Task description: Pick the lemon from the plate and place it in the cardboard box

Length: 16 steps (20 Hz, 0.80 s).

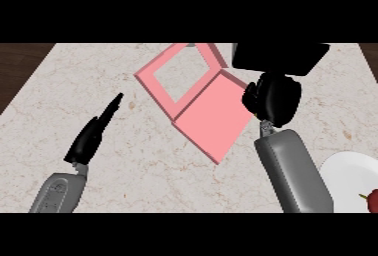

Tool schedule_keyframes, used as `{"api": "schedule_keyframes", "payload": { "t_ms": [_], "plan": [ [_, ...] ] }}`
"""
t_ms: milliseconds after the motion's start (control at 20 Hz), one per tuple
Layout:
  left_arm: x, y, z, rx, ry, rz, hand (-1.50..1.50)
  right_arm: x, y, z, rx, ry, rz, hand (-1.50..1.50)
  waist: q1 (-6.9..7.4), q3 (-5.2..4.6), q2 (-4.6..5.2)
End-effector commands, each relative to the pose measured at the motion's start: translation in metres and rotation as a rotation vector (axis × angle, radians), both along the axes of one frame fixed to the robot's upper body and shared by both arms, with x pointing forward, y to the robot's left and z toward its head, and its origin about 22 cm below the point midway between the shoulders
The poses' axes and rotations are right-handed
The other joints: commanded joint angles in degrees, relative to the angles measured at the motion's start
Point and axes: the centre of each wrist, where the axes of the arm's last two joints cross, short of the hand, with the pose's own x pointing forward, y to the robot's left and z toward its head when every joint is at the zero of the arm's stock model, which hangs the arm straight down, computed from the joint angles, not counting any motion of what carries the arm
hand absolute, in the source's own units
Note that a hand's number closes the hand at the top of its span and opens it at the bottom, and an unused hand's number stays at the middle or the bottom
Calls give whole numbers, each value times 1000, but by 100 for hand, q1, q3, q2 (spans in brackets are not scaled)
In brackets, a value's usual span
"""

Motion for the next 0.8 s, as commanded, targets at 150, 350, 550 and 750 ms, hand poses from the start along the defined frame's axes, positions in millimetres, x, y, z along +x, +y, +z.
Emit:
{"api": "schedule_keyframes", "payload": {
  "t_ms": [150, 350, 550, 750],
  "plan": [
    [1, -1, -3, -5, 16, 9, 0, 17, 64, 89, -67, -32, -301, 150, -35, 51, -35],
    [5, -17, -3, -3, 6, -6, 0, 17, 95, 110, -112, 26, -394, 150, -66, 75, 29],
    [-1, -4, -7, -2, 7, 41, 0, 22, 103, 122, -94, 111, -431, 150, -191, 92, 39],
    [-3, 9, -14, -10, 9, 57, 0, 25, 98, 110, -59, 204, -442, 150, -346, 94, 51]
  ]
}}
